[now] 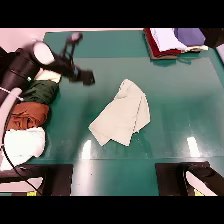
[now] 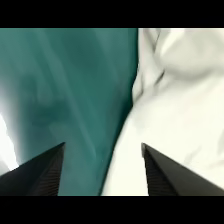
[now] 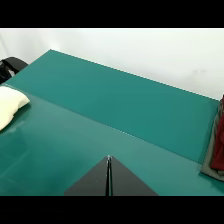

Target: Fold the shirts.

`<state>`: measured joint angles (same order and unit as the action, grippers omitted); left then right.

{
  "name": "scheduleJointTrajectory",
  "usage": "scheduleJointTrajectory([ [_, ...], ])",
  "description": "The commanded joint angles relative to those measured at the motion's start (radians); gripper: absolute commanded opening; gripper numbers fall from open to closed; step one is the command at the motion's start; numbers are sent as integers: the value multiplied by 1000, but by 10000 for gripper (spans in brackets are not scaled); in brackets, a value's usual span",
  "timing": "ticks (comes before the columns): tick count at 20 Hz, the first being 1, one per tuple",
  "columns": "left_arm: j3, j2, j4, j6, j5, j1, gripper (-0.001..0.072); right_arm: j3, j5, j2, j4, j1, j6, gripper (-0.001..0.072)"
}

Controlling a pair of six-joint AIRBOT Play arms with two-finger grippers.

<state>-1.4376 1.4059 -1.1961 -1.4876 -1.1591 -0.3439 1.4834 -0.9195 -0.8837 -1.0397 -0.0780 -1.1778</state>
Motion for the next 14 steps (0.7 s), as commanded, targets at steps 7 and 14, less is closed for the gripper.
scheduleJointTrajectory([
  [7, 469, 2, 220, 108, 22, 21, 554, 0, 0, 0, 0, 0, 0, 17],
  [14, 485, 2, 194, 138, 72, -106, 551, 0, -4, 0, 2, 0, -2, 17],
])
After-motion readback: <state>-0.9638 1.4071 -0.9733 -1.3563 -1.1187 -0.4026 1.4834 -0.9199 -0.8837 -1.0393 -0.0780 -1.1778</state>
